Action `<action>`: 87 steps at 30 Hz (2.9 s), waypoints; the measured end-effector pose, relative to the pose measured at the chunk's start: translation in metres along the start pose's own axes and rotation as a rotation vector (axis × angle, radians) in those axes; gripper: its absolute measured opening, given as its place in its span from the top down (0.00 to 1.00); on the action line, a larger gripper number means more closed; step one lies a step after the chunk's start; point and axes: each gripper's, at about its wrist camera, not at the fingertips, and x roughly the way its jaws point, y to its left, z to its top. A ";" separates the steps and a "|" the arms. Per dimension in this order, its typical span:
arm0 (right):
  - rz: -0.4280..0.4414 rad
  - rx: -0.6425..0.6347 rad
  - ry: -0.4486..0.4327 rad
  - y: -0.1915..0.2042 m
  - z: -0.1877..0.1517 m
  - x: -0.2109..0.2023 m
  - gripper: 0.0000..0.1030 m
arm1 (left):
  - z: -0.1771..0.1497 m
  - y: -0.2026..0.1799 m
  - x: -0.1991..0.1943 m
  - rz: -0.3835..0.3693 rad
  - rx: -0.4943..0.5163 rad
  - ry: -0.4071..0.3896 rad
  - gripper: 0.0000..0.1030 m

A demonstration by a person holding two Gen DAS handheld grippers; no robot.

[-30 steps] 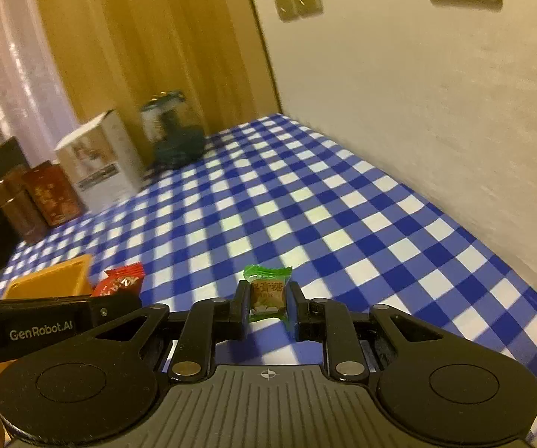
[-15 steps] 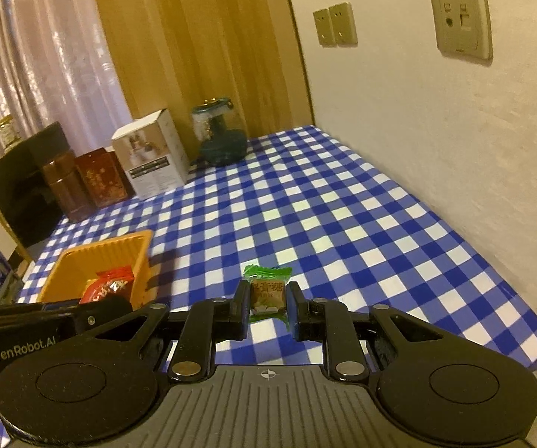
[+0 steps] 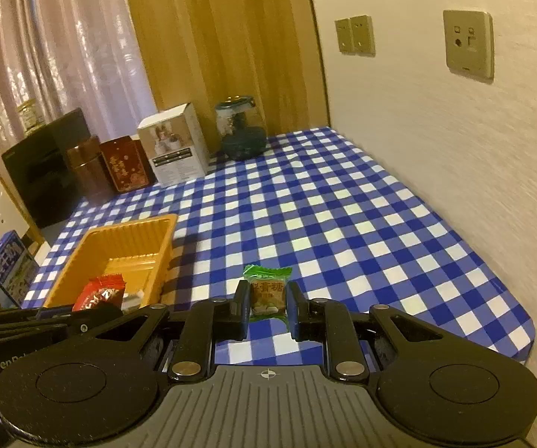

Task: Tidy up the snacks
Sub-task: 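Carry the red candy and green sweet over the orange tray, then open both tools to drop the candy and sweet into the tray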

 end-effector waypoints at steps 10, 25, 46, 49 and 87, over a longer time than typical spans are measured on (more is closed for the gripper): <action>0.039 -0.032 -0.004 0.019 -0.007 -0.018 0.80 | -0.015 0.015 -0.025 0.034 -0.005 -0.003 0.79; 0.162 -0.132 0.034 0.085 -0.019 -0.011 0.80 | -0.025 0.074 -0.061 0.151 -0.067 -0.025 0.79; 0.237 -0.215 0.070 0.138 -0.010 0.047 0.80 | -0.010 0.137 -0.045 0.182 -0.101 -0.018 0.79; 0.247 -0.220 0.076 0.142 -0.007 0.062 0.80 | -0.004 0.148 -0.034 0.180 -0.100 -0.006 0.79; 0.321 -0.190 0.151 0.170 0.016 0.199 0.80 | 0.014 0.205 0.067 0.190 -0.073 0.053 0.69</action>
